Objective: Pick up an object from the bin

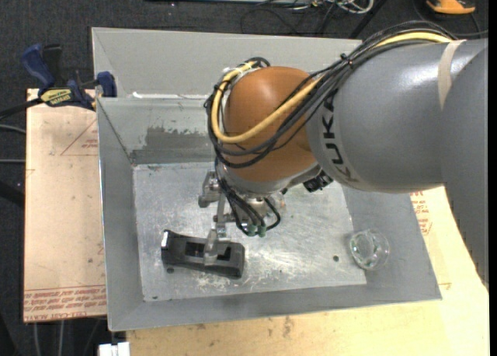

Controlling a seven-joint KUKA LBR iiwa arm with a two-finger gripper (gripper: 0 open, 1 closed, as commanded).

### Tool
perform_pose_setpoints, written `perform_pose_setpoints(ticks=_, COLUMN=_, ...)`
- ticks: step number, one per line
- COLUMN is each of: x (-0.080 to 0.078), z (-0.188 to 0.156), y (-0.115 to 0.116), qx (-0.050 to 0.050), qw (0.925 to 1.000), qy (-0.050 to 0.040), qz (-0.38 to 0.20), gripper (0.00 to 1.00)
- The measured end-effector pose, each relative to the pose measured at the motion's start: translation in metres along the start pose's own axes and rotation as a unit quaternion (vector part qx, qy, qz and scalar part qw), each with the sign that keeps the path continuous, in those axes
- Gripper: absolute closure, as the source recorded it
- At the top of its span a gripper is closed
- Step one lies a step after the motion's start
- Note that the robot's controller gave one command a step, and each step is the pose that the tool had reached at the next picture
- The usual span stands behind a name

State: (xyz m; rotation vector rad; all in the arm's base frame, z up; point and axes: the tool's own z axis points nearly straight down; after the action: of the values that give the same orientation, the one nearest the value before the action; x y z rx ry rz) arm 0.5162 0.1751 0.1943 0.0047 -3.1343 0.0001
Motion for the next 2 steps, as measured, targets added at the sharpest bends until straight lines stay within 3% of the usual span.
perform_pose_setpoints(ticks=1, x=-0.002, z=-0.004, y=-0.001, qx=-0.001, qw=1.0000, qy=-0.0035, qz=0.001, gripper=0.00)
perform_pose_setpoints(ticks=2, x=-0.009, z=0.112, y=0.027, qx=-0.006, qw=0.9997, qy=-0.0047, qz=-0.022, gripper=1.00)
